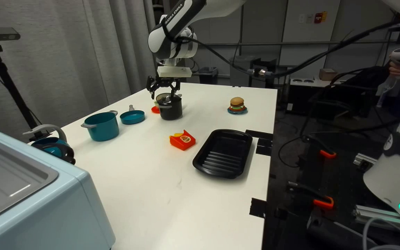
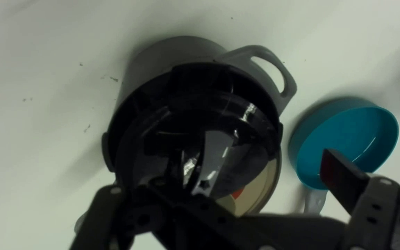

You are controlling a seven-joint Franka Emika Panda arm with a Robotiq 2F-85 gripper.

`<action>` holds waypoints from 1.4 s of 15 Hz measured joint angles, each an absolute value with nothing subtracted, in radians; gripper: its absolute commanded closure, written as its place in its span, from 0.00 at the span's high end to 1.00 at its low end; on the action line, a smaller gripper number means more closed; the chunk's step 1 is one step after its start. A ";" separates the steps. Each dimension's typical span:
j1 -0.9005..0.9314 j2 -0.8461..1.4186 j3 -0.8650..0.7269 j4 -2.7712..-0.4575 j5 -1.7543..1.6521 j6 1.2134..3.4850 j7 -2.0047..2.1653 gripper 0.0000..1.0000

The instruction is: Remove the lid from the pot and put it on the table

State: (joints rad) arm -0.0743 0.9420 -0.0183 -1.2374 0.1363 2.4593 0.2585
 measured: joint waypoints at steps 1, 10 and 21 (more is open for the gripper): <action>-0.074 0.949 -0.021 -1.228 0.136 2.459 0.260 0.74; -0.074 0.972 -0.035 -1.181 0.136 2.459 0.277 0.05; -0.072 0.963 -0.034 -1.168 0.136 2.459 0.288 0.05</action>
State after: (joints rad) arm -0.0722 0.9634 -0.0336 -1.1678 0.1363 2.4591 0.2879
